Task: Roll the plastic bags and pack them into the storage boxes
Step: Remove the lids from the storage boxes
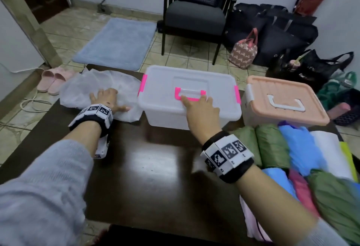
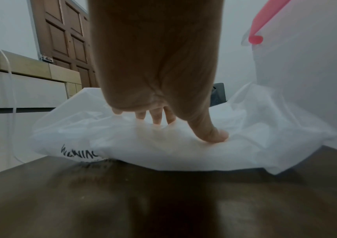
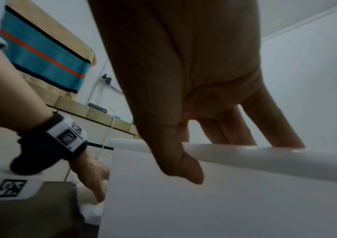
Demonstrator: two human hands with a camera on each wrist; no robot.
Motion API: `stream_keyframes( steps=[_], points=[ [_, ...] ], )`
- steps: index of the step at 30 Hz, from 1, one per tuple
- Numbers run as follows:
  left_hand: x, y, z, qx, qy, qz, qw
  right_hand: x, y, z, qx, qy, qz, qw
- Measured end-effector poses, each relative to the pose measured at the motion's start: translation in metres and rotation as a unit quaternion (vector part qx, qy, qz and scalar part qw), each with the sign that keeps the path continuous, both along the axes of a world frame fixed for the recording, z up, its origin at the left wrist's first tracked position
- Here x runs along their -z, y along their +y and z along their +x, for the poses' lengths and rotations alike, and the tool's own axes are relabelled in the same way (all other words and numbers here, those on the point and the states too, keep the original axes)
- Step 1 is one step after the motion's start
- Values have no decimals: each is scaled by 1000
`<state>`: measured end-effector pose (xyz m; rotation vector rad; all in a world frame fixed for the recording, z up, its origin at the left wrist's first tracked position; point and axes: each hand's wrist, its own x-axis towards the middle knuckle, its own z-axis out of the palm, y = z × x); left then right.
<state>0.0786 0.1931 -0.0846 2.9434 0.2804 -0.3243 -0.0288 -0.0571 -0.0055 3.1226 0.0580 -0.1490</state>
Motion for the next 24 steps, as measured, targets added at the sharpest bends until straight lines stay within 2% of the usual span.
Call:
stream_keyframes(
  steps=[10,12,14,16,18,19,21,22,24],
  points=[
    [-6,-7,-5,-12,3,12,1000,-12,0,-35,-37,42,-12,998],
    [-16,-9,-6,-21,-17,7,1000,-23,-13,-28,-41,91,53,994],
    [-30,-11,-7,-33,-60,-13,998,-38,-33,-17,-3,120,190,974],
    [-44,-17,-7,-44,-127,-85,987,-44,-55,-2,84,46,302,948],
    [-59,-28,-10,-49,-146,-202,967,-37,-75,13,167,-41,300,938],
    [-65,-35,-12,-48,-126,-269,954,-31,-82,17,200,-49,285,936],
    [-72,-51,-20,-63,-54,-387,918,-20,-91,22,241,-10,276,930],
    [-73,-57,-23,-72,-27,-407,910,-15,-93,23,250,10,282,926],
    [-72,-63,-25,-74,-13,-404,912,-11,-95,22,259,13,294,920]
  ],
)
